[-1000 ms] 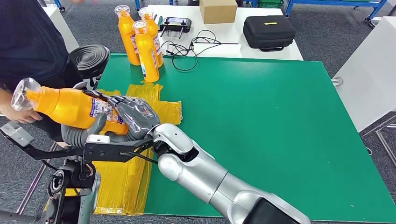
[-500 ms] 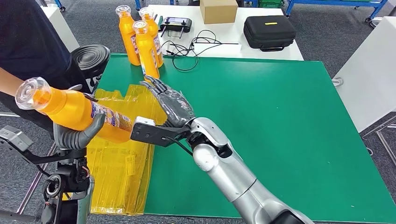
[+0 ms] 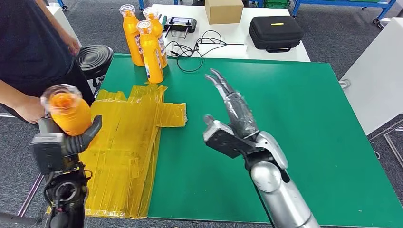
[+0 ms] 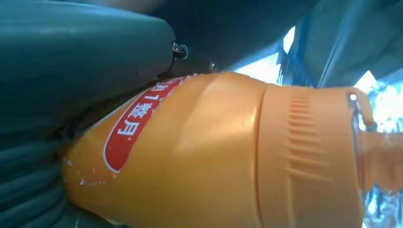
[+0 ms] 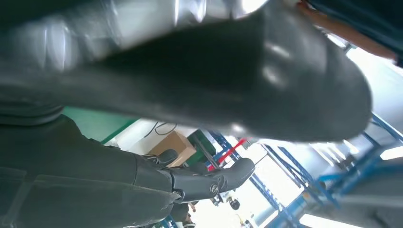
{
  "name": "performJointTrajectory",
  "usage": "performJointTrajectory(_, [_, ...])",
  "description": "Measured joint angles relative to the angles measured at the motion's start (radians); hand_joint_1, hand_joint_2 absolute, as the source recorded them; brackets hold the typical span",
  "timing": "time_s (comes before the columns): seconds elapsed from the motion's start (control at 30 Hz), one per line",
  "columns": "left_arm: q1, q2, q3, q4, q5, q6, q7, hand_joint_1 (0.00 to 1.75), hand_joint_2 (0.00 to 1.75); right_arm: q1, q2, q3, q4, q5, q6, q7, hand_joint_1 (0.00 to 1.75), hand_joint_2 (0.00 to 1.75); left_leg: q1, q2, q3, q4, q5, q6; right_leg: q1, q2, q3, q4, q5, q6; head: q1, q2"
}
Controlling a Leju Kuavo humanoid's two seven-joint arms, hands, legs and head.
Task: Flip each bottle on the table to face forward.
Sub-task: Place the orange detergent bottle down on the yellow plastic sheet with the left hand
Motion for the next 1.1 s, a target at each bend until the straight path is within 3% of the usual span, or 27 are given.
performJointTrajectory(0.1, [-0.034,-0.008,-0.059,0.075,-0.546,0.206,0.11,1.75,1.75,0.033,-0.048,-0.037,-0.084,-0.073,0.017,-0.014,0.0,0.0,-0.001,0.0,0.0,0.0,0.0,0.0,-0.001,0.0,0.001,0.0,0.0,0.0,0.0,0.0])
performJointTrajectory(0.17, [-0.053,-0.018,-0.088,0.121,-0.837,0.237,0.2,1.75,1.75,0.041,-0.077,-0.05,-0.125,-0.104,0.03,-0.014,0.0,0.0,-0.001,0.001,0.001,0.0,0.0,0.0,-0.001,0.001,0.001,0.0,0.001,0.001,0.0,0.0])
performJointTrajectory(0.23, [-0.078,-0.014,-0.139,0.182,-0.962,0.243,0.316,1.75,1.75,0.043,-0.106,-0.057,-0.151,-0.133,0.04,-0.017,0.0,0.0,-0.002,0.002,0.001,0.0,0.0,0.0,-0.001,0.001,0.001,0.0,0.001,0.001,0.0,0.0])
performJointTrajectory(0.33, [-0.11,0.008,-0.241,0.274,-0.978,0.246,0.439,1.75,1.75,0.041,-0.143,-0.06,-0.166,-0.169,0.046,-0.028,0.0,0.0,-0.001,0.002,0.002,0.0,0.0,0.0,-0.001,0.001,0.002,0.0,0.001,0.002,0.0,0.0])
performJointTrajectory(0.5, [-0.152,0.03,-0.346,0.406,-0.954,0.248,0.415,1.75,1.75,0.035,-0.172,-0.06,-0.167,-0.189,0.045,-0.039,0.0,0.0,-0.001,0.003,0.001,0.0,0.0,0.0,0.0,0.001,0.002,0.001,0.001,0.002,0.0,0.0])
performJointTrajectory(0.73, [-0.181,0.039,-0.381,0.511,-0.938,0.248,0.388,1.75,1.75,0.034,-0.187,-0.06,-0.167,-0.195,0.044,-0.042,0.0,0.0,-0.001,0.003,0.001,0.0,0.0,0.0,0.0,0.001,0.001,0.001,0.001,0.002,0.0,0.0])
performJointTrajectory(1.1, [-0.194,0.044,-0.395,0.556,-0.938,0.248,0.386,1.75,1.75,0.034,-0.192,-0.06,-0.166,-0.195,0.044,-0.043,0.0,0.0,-0.001,0.002,0.001,0.0,0.0,0.0,-0.001,0.001,0.001,0.001,0.001,0.002,0.0,0.0])
